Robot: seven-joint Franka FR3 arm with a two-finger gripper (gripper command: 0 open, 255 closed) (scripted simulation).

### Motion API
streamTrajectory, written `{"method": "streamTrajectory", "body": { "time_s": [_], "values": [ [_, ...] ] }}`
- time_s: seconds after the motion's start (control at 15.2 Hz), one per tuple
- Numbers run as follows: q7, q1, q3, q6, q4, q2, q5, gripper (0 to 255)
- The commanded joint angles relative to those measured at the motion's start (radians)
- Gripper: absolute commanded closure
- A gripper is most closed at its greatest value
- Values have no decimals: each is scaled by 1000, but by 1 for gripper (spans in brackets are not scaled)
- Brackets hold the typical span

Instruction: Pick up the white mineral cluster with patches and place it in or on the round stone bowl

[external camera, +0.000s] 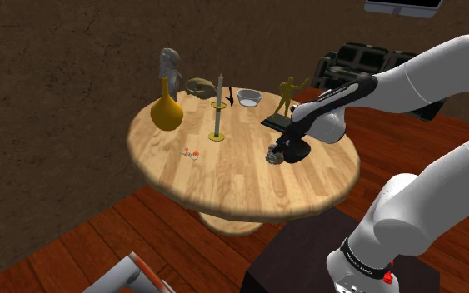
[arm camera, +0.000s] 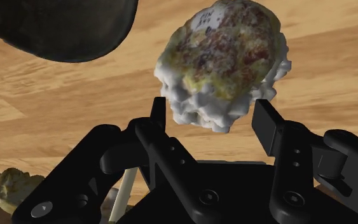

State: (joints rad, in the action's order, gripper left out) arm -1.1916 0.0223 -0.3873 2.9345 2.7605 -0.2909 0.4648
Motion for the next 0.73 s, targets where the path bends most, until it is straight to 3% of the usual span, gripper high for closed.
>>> {"method": "streamTrajectory", "body": {
  "time_s": [0.0, 0.66],
  "values": [
    [43, -45, 35, -33, -7, -24, -49, 255],
    [174, -172, 136, -194, -52, -136, -185, 255]
  ]
}}
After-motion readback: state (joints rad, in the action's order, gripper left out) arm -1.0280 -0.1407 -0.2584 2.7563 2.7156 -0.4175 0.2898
